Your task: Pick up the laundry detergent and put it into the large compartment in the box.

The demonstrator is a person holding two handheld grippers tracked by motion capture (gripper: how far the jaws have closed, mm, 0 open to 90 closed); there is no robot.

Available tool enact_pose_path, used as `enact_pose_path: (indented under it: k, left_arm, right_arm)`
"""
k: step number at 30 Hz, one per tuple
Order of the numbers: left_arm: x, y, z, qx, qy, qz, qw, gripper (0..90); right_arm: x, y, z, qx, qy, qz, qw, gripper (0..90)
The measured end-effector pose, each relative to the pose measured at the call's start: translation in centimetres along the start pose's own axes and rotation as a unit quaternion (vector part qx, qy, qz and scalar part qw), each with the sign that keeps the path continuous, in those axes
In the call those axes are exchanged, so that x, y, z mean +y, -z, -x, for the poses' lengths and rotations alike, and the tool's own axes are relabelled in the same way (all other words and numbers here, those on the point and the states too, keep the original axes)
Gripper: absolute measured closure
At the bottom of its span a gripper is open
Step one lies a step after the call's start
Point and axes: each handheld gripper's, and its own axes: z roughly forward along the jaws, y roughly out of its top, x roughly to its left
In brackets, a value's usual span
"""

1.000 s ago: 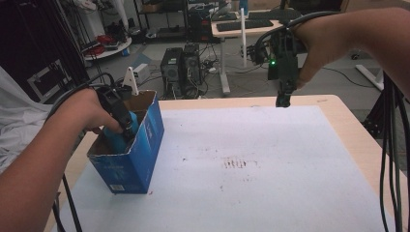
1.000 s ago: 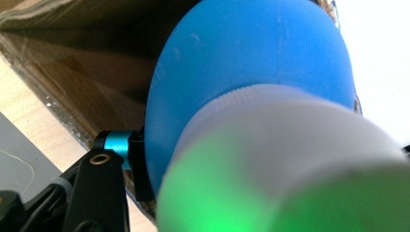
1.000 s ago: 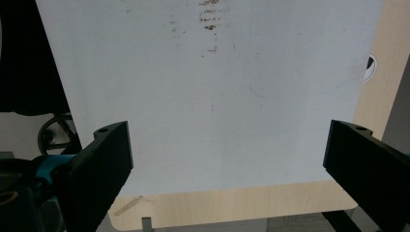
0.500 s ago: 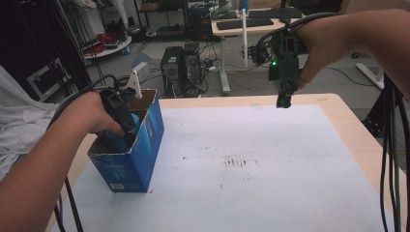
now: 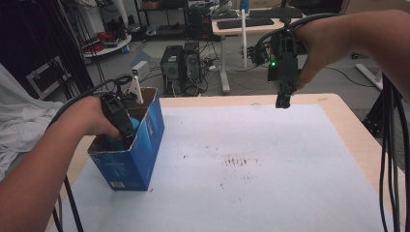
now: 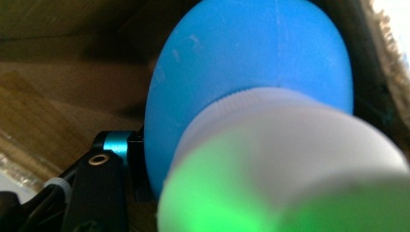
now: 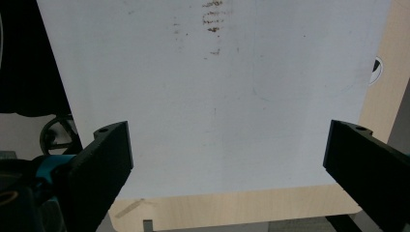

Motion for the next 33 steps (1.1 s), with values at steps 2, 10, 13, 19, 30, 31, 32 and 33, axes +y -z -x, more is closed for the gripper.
enact_pose_path:
  k: [2,10,13,19,30,31,32,33]
  left_arm:
    - [0.0,0.0,0.0,0.001,-0.005,0.001,1.0,38.4]
    - [-0.2,0.1,0.0,-0.008,-0.003,0.013,0.9999,35.3]
    - [-0.3,0.2,0.1,-0.007,-0.006,0.013,0.9999,33.4]
    - [-0.3,0.5,0.2,-0.003,-0.014,0.015,0.9998,32.2]
    - [-0.4,1.4,0.6,0.005,-0.026,0.015,0.9995,30.1]
    - [-0.5,1.8,0.6,0.008,-0.027,0.018,0.9994,30.1]
    - [-0.5,2.0,0.6,0.009,-0.027,0.019,0.9994,27.4]
    - [-0.5,2.2,0.6,0.012,-0.028,0.02,0.9993,27.0]
  right_arm:
    - [0.0,0.0,0.1,-0.001,0.006,0.003,1.0,2.6]
    - [0.1,0.0,-0.1,0.001,0.001,0.0,1.0,2.6]
    - [0.3,0.1,-0.1,0.0,0.005,0.002,1.0,2.6]
    - [0.3,0.2,-0.1,-0.002,0.007,0.004,1.0,2.6]
    - [0.1,0.4,-0.3,-0.003,0.004,0.004,1.0,2.6]
    - [0.1,0.4,-0.3,-0.004,0.005,0.005,1.0,2.6]
    - [0.0,0.4,-0.3,-0.004,0.004,0.006,1.0,2.6]
    - [0.0,0.4,-0.3,-0.004,0.007,0.005,1.0,2.6]
